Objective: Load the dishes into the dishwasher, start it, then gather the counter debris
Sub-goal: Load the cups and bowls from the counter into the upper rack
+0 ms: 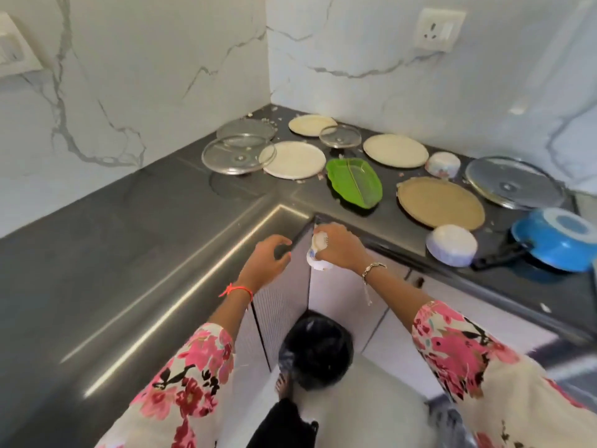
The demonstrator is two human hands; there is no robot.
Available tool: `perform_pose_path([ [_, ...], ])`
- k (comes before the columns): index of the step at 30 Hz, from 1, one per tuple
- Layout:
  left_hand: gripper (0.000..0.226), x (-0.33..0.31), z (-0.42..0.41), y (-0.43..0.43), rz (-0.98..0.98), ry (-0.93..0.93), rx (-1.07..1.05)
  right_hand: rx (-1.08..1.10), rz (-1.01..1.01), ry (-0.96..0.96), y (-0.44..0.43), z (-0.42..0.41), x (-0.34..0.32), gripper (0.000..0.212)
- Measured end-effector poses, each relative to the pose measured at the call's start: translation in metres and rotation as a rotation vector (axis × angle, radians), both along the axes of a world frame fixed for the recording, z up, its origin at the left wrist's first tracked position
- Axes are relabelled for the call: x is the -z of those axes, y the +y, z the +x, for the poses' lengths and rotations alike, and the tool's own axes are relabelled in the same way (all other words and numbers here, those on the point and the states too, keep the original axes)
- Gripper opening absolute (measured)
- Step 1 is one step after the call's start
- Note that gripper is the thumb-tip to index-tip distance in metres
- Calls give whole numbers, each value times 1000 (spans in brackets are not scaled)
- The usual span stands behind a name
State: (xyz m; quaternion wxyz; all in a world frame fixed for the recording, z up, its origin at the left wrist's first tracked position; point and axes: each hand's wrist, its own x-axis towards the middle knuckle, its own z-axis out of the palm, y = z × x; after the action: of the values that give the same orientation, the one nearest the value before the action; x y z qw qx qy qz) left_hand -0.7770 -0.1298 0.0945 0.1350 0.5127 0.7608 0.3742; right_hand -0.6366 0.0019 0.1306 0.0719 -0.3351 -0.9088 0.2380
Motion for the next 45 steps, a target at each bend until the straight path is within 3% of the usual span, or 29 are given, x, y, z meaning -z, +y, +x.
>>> perform_pose_path([
  [8, 50, 56, 124, -122, -354, -50, 99, 55, -81, -179, -128, 134, 47, 46],
  [15, 58, 97, 210, -205, -404, 136, 262, 197, -131, -204, -224, 234, 90, 42],
  [19, 80, 117, 264, -246, -547, 270, 420, 282, -167, -221, -279, 295, 116, 44],
  [22, 65, 120, 308, -275, -624, 261, 457, 327, -179, -231, -326, 350, 125, 41],
  [28, 61, 116, 388, -311, -568, 187, 511, 429, -270, -164, -383, 444, 131, 48],
  [36, 55, 117, 487, -266, -525, 136, 639, 620, -254, -85, -368, 548, 141, 49],
  [45, 53, 120, 602, -147, -528, 59, 606, 619, -248, -59, -252, 669, 146, 53],
])
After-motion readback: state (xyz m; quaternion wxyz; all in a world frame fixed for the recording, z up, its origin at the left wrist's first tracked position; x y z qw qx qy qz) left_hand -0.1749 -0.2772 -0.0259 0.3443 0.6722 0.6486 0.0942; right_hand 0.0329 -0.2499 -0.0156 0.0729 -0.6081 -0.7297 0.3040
